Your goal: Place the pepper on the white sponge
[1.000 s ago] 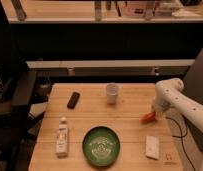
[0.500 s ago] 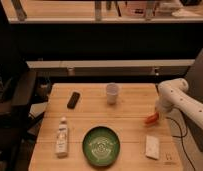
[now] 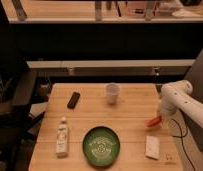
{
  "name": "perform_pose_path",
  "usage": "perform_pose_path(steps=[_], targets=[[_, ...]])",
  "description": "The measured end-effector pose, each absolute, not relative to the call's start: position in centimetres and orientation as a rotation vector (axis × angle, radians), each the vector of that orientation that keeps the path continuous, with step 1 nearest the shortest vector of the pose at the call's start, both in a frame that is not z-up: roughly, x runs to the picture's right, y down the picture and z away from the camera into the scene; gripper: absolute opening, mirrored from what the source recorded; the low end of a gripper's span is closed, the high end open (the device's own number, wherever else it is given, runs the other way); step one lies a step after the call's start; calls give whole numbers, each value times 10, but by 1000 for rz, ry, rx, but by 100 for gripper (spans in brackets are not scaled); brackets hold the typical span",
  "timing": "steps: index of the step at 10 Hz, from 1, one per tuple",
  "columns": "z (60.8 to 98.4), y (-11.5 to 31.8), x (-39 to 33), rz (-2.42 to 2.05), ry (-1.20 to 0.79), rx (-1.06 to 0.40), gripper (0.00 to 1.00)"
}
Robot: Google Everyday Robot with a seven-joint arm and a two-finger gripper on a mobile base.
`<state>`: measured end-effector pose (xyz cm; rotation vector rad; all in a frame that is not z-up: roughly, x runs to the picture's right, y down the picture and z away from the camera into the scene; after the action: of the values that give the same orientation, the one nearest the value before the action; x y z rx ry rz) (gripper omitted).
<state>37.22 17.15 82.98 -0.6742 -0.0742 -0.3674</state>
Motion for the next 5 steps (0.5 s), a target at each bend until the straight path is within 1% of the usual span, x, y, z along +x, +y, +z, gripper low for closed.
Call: perform_pose_path(steps=[5], targets=[[816,189,376,-372,-72,-684,2]])
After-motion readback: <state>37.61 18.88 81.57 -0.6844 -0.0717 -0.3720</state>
